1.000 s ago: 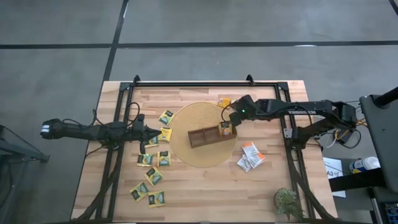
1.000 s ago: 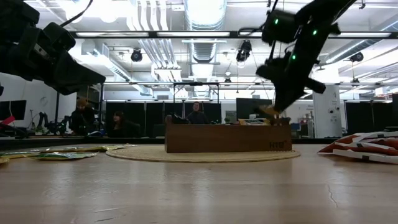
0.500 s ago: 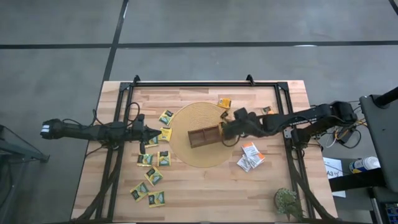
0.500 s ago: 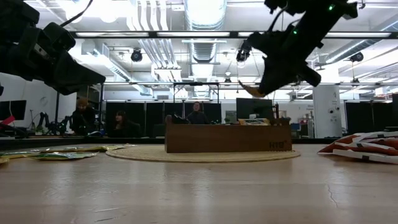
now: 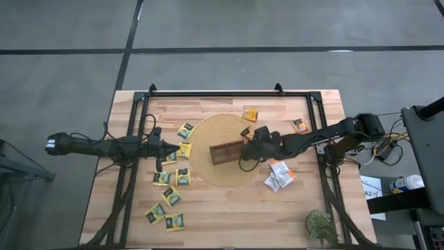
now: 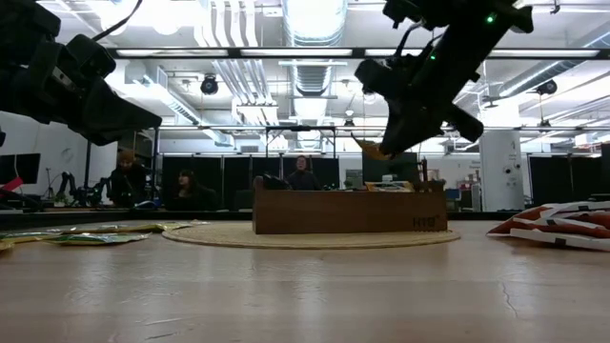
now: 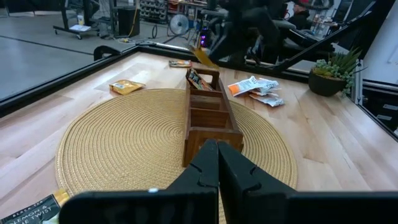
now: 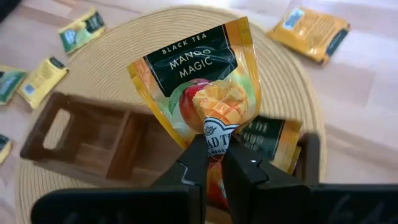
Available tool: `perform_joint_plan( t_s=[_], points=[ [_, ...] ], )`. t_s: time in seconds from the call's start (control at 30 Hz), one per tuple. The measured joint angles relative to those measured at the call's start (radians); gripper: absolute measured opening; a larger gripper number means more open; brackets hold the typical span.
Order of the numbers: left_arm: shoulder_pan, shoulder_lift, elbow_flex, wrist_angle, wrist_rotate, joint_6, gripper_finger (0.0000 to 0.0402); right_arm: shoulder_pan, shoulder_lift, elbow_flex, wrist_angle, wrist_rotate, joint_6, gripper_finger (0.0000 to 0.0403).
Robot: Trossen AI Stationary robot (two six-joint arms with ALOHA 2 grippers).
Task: Pick & Place Tea
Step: Put the orange tea bag into the right section of the wooden organizer
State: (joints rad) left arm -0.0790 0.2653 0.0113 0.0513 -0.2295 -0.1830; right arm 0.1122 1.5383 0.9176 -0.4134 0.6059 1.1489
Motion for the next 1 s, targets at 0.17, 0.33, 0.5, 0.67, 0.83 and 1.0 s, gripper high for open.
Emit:
perform_joint_plan(
  t_s=[0.17, 0.33, 0.5, 0.67, 0.83, 1.0],
  points=[
    [0.000, 0.000, 0.000, 0.000, 0.000, 0.000, 0.0000, 0.008, 0.015, -0.001, -0.004, 0.000, 0.011, 0.0028],
    [0.000, 0.000, 0.000, 0.000, 0.000, 0.000, 0.0000, 0.008, 0.014, 0.000, -0.061, -0.009, 0.061, 0.0028],
    [0.000, 0.000, 0.000, 0.000, 0.000, 0.000, 0.0000, 0.008, 0.013, -0.001, -0.137, -0.033, 0.132, 0.0029],
    [0.000, 0.000, 0.000, 0.000, 0.000, 0.000, 0.0000, 0.008, 0.013, 0.000, -0.133, -0.035, 0.132, 0.0029],
    [0.000, 0.000, 0.000, 0.000, 0.000, 0.000, 0.0000, 0.007, 0.015, 0.000, -0.132, -0.035, 0.127, 0.0029],
    [0.000, 0.000, 0.000, 0.000, 0.000, 0.000, 0.0000, 0.005, 0.015, 0.000, -0.132, -0.035, 0.102, 0.0029]
  ],
)
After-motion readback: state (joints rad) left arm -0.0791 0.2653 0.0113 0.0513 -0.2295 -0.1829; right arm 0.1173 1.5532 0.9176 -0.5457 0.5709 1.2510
